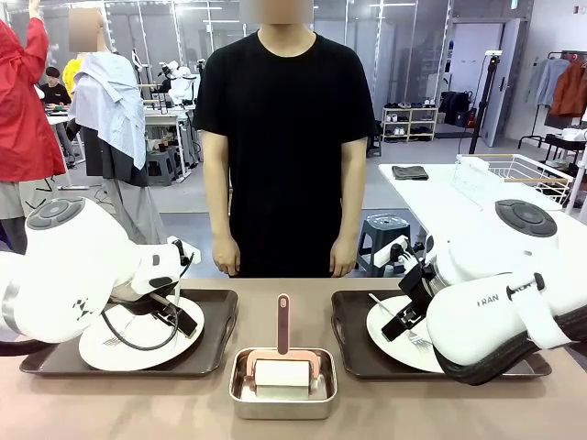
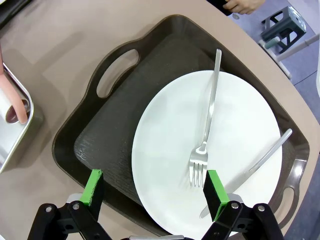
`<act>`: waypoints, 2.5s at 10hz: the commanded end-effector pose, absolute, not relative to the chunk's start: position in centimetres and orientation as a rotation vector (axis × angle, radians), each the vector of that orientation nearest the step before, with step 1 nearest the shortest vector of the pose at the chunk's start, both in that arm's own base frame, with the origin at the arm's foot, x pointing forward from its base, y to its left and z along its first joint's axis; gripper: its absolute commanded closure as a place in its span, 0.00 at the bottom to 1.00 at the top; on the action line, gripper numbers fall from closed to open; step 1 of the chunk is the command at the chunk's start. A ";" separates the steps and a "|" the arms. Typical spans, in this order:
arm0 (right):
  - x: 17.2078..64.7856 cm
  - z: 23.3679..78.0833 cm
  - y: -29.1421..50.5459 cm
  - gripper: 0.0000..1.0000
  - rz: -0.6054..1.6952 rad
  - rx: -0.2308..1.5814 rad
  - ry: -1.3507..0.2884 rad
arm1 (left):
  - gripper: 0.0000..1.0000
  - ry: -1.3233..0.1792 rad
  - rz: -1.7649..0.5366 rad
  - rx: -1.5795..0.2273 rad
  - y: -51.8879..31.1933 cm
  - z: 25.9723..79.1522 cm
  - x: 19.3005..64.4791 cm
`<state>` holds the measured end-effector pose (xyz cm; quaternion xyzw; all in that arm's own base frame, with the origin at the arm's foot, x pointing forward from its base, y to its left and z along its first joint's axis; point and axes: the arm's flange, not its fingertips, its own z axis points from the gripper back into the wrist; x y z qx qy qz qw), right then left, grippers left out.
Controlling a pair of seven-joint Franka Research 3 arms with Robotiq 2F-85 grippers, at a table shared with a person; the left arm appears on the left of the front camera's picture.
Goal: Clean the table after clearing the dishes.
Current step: When the left (or right) Handle tray is removed, use the left hand (or right hand) to clean the left (or right) side of the table with the Lint Roller.
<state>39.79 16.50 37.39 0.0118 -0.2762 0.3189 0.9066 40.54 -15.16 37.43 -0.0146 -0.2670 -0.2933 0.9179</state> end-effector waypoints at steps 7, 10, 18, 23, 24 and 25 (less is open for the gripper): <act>47.7 46.4 5.1 0.00 0.525 0.691 -0.386 | 0.00 -0.417 -0.584 -0.686 -3.9 49.6 46.3; 42.7 47.1 -7.4 0.00 0.184 0.982 -0.442 | 0.00 -0.544 -0.324 -0.994 8.2 49.9 45.1; 39.1 42.8 -31.0 0.00 -0.401 1.133 -0.498 | 0.00 -0.638 0.175 -1.023 26.5 47.1 40.4; 38.8 41.5 -31.4 0.00 -0.373 1.117 -0.500 | 0.00 -0.631 0.126 -1.017 26.5 46.4 40.5; 38.8 41.5 -31.4 0.00 -0.373 1.117 -0.500 | 0.00 -0.631 0.126 -1.017 26.5 46.4 40.5; 38.8 41.5 -31.4 0.00 -0.373 1.117 -0.500 | 0.00 -0.631 0.126 -1.017 26.5 46.4 40.5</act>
